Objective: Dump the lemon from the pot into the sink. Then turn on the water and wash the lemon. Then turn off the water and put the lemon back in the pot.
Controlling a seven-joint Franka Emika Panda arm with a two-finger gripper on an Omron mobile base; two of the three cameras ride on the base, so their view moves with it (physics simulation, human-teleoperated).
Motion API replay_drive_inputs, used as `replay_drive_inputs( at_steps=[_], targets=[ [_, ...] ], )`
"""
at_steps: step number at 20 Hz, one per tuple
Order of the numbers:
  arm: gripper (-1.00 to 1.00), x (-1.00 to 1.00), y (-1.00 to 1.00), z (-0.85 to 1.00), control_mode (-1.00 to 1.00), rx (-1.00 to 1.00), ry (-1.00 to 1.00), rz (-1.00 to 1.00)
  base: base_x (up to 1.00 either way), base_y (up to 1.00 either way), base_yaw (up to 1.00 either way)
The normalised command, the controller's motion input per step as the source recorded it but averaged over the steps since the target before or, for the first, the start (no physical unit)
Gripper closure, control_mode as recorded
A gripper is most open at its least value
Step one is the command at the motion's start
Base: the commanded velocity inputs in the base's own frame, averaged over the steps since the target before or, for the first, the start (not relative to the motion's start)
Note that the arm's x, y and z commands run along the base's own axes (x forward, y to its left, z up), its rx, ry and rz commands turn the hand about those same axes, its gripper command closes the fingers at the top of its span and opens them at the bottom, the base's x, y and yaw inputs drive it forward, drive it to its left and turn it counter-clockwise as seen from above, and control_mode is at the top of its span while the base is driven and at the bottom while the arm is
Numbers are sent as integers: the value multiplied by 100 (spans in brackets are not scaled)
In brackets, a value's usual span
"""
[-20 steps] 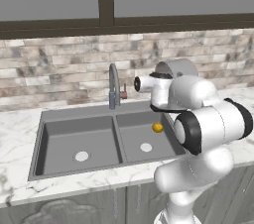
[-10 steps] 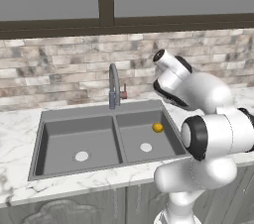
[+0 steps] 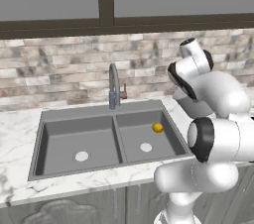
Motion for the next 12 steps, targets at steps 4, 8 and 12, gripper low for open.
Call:
replay_drive_inputs(
  at_steps=[4,8,12],
  targets=[
    [100,-42,-39,0,-100,17,-8,-40,0,0,0],
    [100,-45,-36,-3,-100,15,-8,-41,0,0,0],
    [100,-34,-30,-5,-100,14,-10,-38,0,0,0]
  ],
)
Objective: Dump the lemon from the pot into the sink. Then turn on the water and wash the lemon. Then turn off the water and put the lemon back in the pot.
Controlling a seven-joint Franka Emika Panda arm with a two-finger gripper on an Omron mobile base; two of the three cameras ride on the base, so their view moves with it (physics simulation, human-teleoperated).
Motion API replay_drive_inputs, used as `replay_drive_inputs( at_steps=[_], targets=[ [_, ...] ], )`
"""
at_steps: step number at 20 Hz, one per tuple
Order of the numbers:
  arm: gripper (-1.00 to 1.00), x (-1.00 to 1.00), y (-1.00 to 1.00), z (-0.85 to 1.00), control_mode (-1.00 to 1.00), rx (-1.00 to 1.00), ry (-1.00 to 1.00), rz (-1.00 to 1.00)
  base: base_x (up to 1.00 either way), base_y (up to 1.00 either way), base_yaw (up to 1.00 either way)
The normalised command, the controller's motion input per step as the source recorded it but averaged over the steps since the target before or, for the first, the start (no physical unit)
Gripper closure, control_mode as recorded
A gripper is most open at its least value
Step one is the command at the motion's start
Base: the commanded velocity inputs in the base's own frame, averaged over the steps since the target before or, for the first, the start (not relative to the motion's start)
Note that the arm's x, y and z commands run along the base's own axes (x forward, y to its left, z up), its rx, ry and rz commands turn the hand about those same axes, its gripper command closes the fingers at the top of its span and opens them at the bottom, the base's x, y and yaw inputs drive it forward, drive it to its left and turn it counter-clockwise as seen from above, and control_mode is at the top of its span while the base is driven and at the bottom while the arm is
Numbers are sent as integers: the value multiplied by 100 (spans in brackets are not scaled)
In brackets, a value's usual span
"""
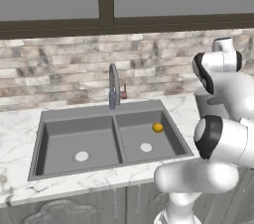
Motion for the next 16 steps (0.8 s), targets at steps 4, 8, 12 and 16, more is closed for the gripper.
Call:
replay_drive_inputs(
  at_steps=[4,8,12,16],
  targets=[
    [100,-51,-19,-22,-100,13,-11,-32,0,0,0],
    [100,-38,-11,-25,-100,9,-12,-30,0,0,0],
    [100,-1,-16,-30,-100,2,-17,-24,0,0,0],
    [100,3,-13,-32,-100,0,-24,-16,0,0,0]
  ],
)
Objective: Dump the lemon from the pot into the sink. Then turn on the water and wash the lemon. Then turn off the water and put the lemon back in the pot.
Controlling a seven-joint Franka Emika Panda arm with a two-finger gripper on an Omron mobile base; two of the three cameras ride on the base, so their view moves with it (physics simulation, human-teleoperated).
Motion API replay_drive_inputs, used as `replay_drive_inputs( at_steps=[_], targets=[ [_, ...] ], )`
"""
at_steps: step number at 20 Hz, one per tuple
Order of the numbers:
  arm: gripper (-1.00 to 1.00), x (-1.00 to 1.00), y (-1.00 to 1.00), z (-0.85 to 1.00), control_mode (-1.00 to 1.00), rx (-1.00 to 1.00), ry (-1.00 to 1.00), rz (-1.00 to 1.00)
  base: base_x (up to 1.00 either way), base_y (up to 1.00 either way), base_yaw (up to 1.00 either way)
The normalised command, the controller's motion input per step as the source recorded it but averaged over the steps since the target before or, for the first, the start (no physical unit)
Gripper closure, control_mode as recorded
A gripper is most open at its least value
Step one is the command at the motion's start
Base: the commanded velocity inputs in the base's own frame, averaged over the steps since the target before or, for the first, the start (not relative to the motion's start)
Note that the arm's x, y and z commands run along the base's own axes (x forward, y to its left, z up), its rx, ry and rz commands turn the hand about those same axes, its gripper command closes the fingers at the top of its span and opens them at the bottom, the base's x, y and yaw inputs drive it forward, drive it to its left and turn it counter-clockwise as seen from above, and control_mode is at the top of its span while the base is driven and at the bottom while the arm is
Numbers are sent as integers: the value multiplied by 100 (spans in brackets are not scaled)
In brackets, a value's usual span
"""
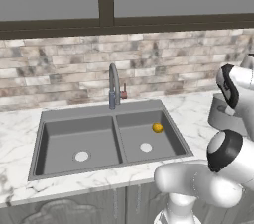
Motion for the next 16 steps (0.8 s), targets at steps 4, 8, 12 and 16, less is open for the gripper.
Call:
replay_drive_inputs(
  at_steps=[4,8,12,16],
  targets=[
    [100,6,-7,-40,-100,-2,-23,-11,0,0,0],
    [100,1,-14,-38,-100,-6,-10,-12,0,0,0],
    [100,17,-17,-25,-100,-10,-1,-17,0,0,0],
    [100,29,-15,-19,-100,-10,0,-14,0,0,0]
  ],
)
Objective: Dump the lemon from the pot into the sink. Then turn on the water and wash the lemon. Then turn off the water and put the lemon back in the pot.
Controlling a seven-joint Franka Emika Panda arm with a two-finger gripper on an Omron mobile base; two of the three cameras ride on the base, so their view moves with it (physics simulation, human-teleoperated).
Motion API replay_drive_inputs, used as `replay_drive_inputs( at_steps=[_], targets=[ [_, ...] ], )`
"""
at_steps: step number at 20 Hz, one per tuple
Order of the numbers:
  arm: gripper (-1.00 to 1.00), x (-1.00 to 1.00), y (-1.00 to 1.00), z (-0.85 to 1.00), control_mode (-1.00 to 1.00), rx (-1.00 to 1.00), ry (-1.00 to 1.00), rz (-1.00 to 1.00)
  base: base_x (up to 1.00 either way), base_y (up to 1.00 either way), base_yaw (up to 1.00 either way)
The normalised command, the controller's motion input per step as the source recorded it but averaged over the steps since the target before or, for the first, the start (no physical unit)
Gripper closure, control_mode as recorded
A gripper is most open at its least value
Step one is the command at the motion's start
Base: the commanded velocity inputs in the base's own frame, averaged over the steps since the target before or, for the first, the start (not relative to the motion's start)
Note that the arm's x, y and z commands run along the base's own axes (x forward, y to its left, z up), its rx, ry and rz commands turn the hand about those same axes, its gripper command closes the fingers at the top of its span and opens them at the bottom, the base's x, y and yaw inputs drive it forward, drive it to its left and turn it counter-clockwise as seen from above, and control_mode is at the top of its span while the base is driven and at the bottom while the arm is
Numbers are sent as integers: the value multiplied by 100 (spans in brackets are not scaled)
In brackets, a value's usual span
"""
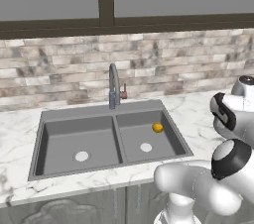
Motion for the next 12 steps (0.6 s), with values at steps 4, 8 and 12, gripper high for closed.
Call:
replay_drive_inputs(
  at_steps=[4,8,12],
  targets=[
    [100,24,-17,-17,-100,-5,0,-6,0,0,0],
    [100,14,-22,-21,-100,0,0,-3,0,0,0],
    [100,7,-19,-26,-100,0,0,-3,0,0,0]
  ],
)
